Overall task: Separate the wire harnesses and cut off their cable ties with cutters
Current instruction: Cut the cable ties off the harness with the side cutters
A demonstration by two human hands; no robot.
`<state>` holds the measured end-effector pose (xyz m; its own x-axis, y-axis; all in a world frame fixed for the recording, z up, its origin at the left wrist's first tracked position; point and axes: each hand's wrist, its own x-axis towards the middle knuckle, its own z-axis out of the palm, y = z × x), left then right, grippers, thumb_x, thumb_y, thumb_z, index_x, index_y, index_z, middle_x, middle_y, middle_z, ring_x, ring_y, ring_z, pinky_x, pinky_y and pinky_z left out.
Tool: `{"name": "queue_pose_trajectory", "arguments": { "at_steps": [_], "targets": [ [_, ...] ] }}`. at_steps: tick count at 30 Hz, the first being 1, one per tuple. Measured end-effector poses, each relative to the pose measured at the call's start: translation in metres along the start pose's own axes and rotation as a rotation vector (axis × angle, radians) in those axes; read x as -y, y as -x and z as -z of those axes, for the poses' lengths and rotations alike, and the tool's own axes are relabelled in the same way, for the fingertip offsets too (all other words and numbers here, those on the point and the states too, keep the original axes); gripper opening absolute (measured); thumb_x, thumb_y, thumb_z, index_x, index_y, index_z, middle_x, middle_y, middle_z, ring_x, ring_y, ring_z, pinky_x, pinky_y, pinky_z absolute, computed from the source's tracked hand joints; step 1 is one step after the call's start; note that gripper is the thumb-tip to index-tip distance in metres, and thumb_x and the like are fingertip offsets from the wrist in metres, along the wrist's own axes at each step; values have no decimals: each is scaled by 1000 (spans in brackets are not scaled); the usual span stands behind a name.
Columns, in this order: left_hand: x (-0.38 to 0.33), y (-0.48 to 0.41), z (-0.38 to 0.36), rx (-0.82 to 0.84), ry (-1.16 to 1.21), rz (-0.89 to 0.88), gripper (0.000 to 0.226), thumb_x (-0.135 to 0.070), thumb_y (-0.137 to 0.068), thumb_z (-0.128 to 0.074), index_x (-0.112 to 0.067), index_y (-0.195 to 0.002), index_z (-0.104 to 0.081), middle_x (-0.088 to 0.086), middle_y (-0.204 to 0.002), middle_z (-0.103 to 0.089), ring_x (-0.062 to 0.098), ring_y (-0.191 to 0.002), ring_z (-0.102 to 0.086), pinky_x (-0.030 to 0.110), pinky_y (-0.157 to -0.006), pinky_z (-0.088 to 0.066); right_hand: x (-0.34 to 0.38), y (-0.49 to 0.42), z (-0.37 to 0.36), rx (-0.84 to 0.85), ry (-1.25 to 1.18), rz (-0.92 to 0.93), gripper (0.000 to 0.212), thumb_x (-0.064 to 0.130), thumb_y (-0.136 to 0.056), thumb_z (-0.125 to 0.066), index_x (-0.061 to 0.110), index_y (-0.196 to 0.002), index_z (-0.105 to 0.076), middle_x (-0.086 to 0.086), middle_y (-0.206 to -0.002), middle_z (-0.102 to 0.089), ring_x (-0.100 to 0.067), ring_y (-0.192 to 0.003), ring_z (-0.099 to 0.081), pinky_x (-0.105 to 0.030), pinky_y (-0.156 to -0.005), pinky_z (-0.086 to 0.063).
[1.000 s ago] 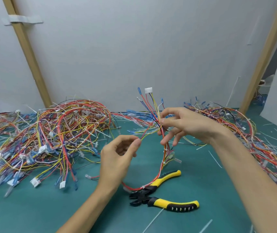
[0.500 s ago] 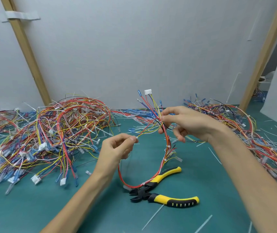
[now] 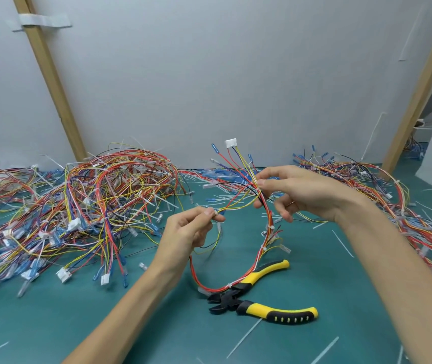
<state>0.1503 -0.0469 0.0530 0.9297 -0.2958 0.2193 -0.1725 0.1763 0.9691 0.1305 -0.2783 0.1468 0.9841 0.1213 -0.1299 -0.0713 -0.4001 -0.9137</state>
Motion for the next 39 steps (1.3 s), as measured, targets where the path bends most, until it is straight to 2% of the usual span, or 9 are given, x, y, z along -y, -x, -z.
{"name": "queue_pose_trajectory", "arguments": {
  "at_steps": [8, 19, 23, 25, 27, 29, 32, 36, 39],
  "targets": [
    [2, -1, 2, 1, 61, 11, 27, -31, -84, -64, -8, -83, -78, 1, -63, -31, 10, -53, -23, 24, -53, -17, 1, 1, 0, 15, -17, -7, 14, 25, -104, -53, 14, -113, -56, -15, -100, -76, -11, -40, -24, -26, -44, -43],
    [0, -1, 3, -6, 138, 43, 26, -28, -83, -62, -7, -83, -77, -4, -56, -31, 11, -51, -19, 27, -56, -13, -1, 0, 5, 40, -18, 23, 18, 20, -103, -54, 16, -121, -57, -6, -106, -77, -13, -43, -32, -25, -46, -46],
    [-2, 0, 1, -91, 108, 19, 25, -29, -82, -61, -10, -83, -77, 0, -60, -36, 11, -52, -26, 30, -57, -15, -1, 0, 7, 130, -238, 61, 30, 12, -99, -58, 19, -128, -56, -16, -112, -74, -9, -41, -31, -20, -43, -39],
    [-2, 1, 0, -217, -2, -76, 22, -31, -82, -60, -15, -89, -74, -3, -67, -53, 12, -59, -43, 28, -58, -31, 0, 1, 8, 161, -370, 81, 41, 10, -94, -61, 21, -133, -55, -21, -118, -71, -6, -39, -30, -18, -42, -37],
    [-1, 4, -2, -375, -263, -244, 22, -35, -87, -59, -22, -103, -68, -7, -92, -65, 13, -84, -59, 30, -78, -47, 3, 3, 9, 173, -442, 96, 45, 9, -94, -59, 22, -137, -53, -22, -124, -68, -5, -39, -30, -18, -43, -38],
    [-1, 8, -5, -516, -508, -431, 25, -34, -92, -57, -23, -114, -56, -8, -111, -57, 15, -105, -53, 39, -96, -44, 7, 5, 7, 195, -506, 131, 47, 9, -98, -54, 23, -142, -48, -20, -128, -67, -5, -40, -30, -18, -44, -39],
    [-4, 12, -13, -599, -620, -613, 29, -29, -93, -56, -19, -119, -49, -6, -121, -44, 19, -121, -43, 52, -104, -36, 14, 10, 5, 222, -635, 217, 55, 7, -95, -53, 24, -147, -42, -16, -132, -65, -4, -39, -32, -17, -44, -40],
    [-6, 22, -22, -529, -771, -830, 31, -28, -90, -57, -20, -119, -50, 2, -134, -39, 16, -135, -36, 39, -110, -25, 19, 13, 4, 232, -666, 287, 63, 4, -91, -54, 28, -148, -42, -7, -142, -60, -3, -40, -35, -18, -45, -43],
    [-5, 26, -28, -316, -828, -923, 22, -22, -95, -53, -18, -117, -54, 4, -136, -46, 23, -135, -43, 36, -109, -30, 18, 12, 3, 220, -661, 293, 68, -12, -93, -45, 30, -147, -46, 0, -146, -56, -4, -41, -35, -19, -46, -45]
  ]
}}
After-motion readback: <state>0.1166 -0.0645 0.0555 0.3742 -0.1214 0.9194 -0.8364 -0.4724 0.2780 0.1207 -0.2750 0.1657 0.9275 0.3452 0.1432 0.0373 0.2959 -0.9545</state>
